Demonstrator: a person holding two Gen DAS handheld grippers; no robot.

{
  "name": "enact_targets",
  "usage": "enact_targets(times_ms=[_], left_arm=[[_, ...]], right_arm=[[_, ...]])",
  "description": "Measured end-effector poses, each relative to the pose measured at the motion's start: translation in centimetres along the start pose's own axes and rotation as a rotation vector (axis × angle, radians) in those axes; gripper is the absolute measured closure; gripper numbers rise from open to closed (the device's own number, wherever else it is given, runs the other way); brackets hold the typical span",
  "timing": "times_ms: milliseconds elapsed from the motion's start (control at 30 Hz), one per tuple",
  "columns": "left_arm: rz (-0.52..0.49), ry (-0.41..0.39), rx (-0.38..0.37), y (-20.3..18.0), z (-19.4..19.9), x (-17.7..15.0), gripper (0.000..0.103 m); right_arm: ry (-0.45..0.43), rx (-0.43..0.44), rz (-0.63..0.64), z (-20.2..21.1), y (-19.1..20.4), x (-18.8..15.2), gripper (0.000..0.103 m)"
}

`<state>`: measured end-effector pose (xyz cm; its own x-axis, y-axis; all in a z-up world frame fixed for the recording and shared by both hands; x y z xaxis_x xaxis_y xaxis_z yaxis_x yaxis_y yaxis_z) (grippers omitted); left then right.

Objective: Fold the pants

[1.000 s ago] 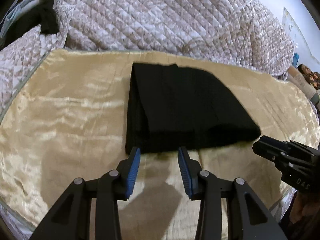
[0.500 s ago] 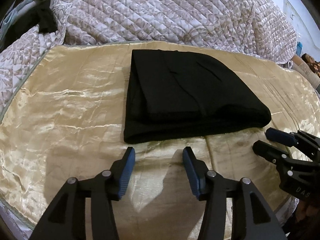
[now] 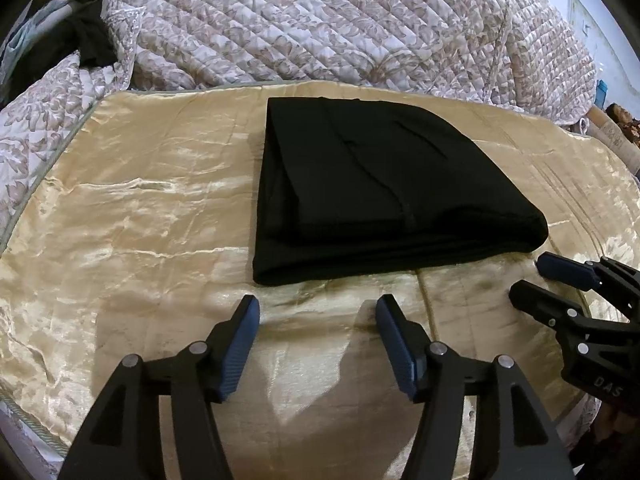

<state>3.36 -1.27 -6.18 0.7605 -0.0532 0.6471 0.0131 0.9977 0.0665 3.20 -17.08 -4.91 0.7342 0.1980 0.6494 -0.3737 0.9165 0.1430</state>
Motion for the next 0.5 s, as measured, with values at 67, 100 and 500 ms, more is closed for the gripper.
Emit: enact_targets(times_ms=[67,100,500], left_arm=[[-0.003,0.001,0.000,0.07,-0.04,0.04,0.039],[-0.004,0.001,0.001,0.07,-0.05,0.04,0.039],[-0.007,0.003,0.002,0.16,-0.16,0.07,0.038]], right_arm=[[0.000,0.000,-0.001,-0.03,0.06,-0.02,0.053],[0.000,0.000,0.000,-0.03,0.07,-0.03,0.053],[0.000,0.001,0.002,-0.04,0.28,-0.04,0.050]])
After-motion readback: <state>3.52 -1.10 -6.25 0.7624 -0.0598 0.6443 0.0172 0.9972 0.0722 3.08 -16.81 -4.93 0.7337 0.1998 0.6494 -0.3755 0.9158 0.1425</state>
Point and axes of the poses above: each gripper's, at about its wrist camera, not at the fingertips, and z roughly against the way its jaws point, y to its left, x to its top, the point moved 8 cm from there along -z, roughly the way its jaws point, and after that the axes turned 5 degrees about x, right-handed, at the moved point
